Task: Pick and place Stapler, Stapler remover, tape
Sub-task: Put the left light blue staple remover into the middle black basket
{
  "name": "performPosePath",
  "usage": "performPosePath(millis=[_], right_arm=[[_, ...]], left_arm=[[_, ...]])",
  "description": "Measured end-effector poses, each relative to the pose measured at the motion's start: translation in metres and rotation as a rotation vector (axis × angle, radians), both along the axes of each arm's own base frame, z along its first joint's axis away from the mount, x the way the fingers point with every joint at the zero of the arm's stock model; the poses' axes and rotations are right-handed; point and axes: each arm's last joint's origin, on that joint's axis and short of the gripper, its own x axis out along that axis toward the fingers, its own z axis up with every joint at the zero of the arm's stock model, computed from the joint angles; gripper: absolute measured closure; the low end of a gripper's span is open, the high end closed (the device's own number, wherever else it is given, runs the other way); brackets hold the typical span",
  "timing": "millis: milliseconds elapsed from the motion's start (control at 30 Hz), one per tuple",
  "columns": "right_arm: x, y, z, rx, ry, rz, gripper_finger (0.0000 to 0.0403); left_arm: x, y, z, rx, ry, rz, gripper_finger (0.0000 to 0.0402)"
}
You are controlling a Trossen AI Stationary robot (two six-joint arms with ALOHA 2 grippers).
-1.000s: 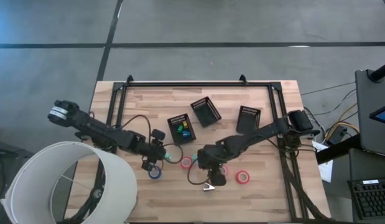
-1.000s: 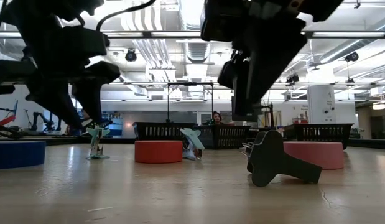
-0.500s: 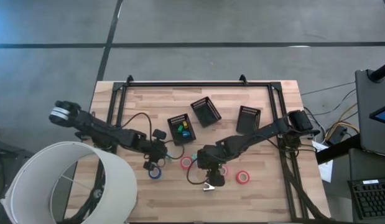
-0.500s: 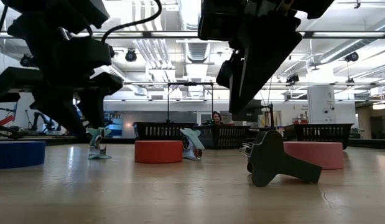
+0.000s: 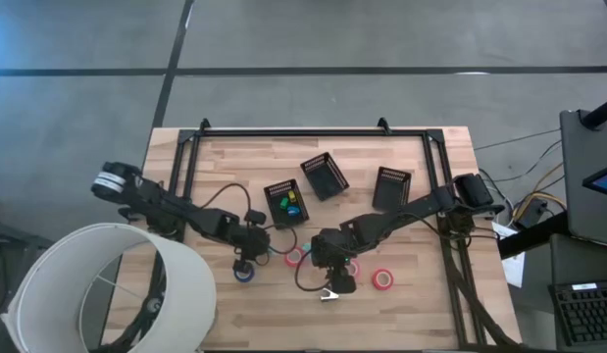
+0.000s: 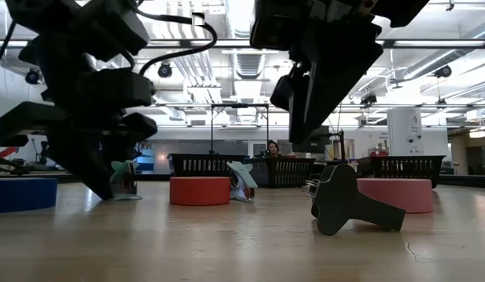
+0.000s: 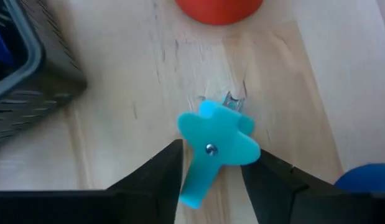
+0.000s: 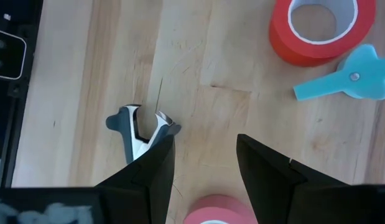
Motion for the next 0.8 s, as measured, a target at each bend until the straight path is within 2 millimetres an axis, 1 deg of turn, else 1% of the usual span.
performPosePath(millis=[100, 267, 300, 467, 567, 667, 800], right_arm=[[0.0, 0.0, 0.0, -0.003, -0.002, 0.006, 0.0236], [-0.001, 0.0, 0.0, 0.006, 0.014, -0.017, 0.0236], [-0.001, 0.0, -0.001, 0.007, 0.025, -0.025, 0.0236], [-0.014, 0.002, 0.003, 0.002, 0.129, -0.073, 0.0236], [-0.025, 0.008, 0.008, -0.03, 0.168, -0.087, 0.0236], [-0.036, 0.017, 0.011, -0.101, 0.146, -0.046, 0.0236], [-0.055, 0.026, 0.014, -0.167, 0.115, 0.004, 0.0236]], left_arm=[[0.001, 0.0, 0.0, -0.005, -0.003, 0.0, 0.0275], [0.001, 0.0, 0.006, -0.015, -0.035, 0.018, 0.0357], [0.001, 0.0, 0.008, -0.02, -0.058, 0.025, 0.0367], [0.013, -0.002, 0.019, -0.032, -0.226, 0.069, 0.0367], [0.022, -0.003, 0.03, -0.05, -0.314, 0.081, 0.0353], [0.033, -0.005, 0.048, -0.039, -0.385, 0.087, 0.0349], [0.05, 0.0, 0.075, 0.047, -0.486, 0.106, 0.0365]])
